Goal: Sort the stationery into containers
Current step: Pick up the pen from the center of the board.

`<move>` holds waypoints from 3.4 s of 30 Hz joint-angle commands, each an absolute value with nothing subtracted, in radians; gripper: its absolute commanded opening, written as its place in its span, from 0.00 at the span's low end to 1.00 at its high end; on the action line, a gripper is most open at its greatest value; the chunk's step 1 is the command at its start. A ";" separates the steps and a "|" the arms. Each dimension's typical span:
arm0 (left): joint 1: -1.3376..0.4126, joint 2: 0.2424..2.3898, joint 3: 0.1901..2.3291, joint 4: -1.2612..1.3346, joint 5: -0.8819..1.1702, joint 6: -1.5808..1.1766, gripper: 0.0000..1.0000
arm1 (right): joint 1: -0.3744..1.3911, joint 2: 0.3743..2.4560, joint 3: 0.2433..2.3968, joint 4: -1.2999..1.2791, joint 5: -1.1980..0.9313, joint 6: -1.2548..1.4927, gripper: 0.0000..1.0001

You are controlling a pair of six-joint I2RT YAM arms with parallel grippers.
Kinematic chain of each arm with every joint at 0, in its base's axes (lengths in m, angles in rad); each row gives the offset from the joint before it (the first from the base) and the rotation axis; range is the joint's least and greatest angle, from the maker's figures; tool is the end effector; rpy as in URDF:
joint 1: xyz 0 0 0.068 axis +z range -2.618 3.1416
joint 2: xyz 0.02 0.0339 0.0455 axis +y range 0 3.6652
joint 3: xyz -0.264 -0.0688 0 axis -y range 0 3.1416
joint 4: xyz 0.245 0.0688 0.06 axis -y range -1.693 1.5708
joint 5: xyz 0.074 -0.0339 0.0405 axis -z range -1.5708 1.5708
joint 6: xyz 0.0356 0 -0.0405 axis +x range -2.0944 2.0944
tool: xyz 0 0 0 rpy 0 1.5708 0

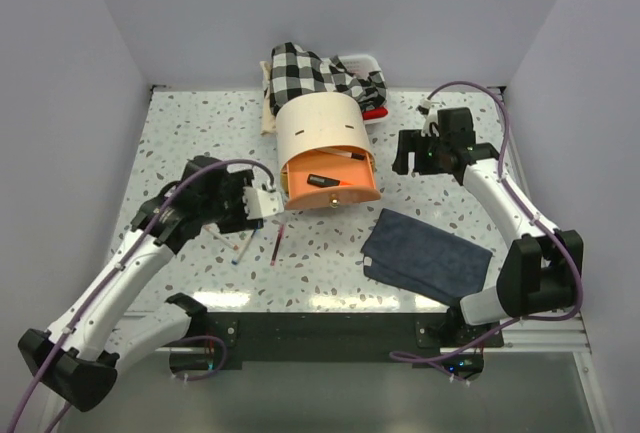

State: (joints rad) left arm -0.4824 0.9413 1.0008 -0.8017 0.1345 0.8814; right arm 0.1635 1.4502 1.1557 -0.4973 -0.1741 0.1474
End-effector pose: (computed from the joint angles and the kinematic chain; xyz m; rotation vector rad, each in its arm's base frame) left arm 0.1627 -0.0906 0.3275 1.5053 1.7459 0.0487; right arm 0.3115 0.0576 0.2843 -0.1042 2.3736 0.3556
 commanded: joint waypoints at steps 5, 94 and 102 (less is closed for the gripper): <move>-0.459 1.100 0.882 -0.809 0.196 0.855 0.61 | 0.161 1.460 1.226 -0.474 -0.213 0.101 0.84; -0.219 1.542 1.139 -0.681 0.273 0.212 0.00 | 0.161 1.302 1.091 -0.459 -0.186 0.161 0.84; -0.209 1.483 1.636 -0.851 0.320 0.264 0.00 | 0.160 1.325 1.111 -0.433 -0.196 0.158 0.84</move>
State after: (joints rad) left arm -0.2161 1.5551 1.4208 -0.7731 0.2615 0.2237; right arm 0.1627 1.3338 1.0771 -0.4854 -0.1989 0.1631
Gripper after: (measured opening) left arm 0.202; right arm 0.837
